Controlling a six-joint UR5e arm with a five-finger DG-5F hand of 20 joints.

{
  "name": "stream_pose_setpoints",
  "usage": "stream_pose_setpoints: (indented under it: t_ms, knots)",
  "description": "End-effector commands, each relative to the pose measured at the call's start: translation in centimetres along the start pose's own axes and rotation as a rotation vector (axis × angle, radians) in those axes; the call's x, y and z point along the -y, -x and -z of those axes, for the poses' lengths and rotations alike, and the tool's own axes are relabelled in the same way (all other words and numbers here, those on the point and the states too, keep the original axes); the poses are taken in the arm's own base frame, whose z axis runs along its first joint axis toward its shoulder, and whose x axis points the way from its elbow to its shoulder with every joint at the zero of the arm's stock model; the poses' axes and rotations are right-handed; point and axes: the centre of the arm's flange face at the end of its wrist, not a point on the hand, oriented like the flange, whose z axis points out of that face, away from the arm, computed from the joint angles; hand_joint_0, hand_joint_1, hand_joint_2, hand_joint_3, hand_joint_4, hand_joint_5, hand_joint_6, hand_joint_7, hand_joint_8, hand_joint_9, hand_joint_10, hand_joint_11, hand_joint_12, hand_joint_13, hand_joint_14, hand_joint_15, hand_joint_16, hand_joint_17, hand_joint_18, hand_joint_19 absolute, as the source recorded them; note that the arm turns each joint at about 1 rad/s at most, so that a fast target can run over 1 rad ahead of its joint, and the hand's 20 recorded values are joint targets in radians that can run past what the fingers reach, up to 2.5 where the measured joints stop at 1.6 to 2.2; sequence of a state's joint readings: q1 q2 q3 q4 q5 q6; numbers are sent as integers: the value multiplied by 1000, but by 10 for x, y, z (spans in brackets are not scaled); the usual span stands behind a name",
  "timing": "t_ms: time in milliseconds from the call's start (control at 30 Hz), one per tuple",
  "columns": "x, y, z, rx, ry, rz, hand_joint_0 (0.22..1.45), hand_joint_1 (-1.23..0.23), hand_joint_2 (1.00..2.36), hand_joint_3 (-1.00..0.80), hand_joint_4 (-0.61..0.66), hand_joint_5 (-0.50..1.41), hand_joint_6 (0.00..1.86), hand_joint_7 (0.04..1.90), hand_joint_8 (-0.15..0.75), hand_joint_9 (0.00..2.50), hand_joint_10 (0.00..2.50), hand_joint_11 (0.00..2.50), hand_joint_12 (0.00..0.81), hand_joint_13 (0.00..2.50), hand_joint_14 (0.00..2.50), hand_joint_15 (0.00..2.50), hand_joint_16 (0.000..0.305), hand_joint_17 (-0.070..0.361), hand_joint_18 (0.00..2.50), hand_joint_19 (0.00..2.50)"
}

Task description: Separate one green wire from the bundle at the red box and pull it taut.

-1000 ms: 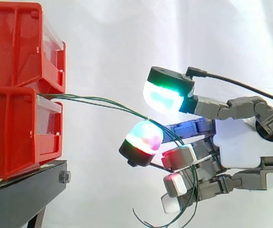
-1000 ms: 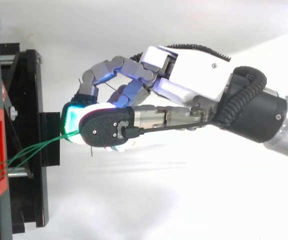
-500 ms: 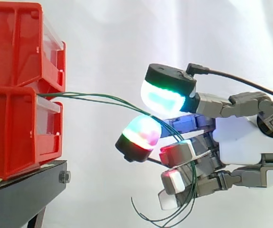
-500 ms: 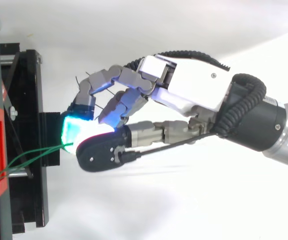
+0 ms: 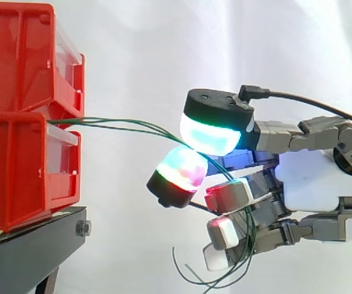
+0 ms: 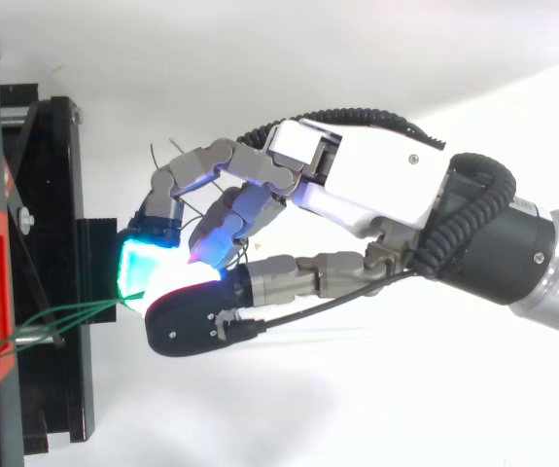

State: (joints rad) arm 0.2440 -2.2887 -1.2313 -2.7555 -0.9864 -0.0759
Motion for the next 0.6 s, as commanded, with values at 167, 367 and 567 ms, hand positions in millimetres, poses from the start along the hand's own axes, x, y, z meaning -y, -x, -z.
stream_pose_setpoints:
  t_ms: [167, 367, 567]
  knots:
    - [-1, -1, 0, -1, 3, -2, 683, -812, 1014, -358, 47, -173, 895, 946, 267, 1183, 26, 1259, 336, 995, 29, 786, 56, 126, 659, 734]
    - [-1, -2, 0, -3, 3, -2, 606, -760, 1000, -500, 91, -152, 879, 998, 271, 1205, 27, 1205, 332, 999, 28, 792, 55, 124, 658, 751]
    - [0, -1, 0, -4, 2, -6, 540, -666, 1000, -500, 104, -144, 868, 1015, 291, 1239, 27, 1170, 352, 1017, 27, 773, 58, 130, 681, 751]
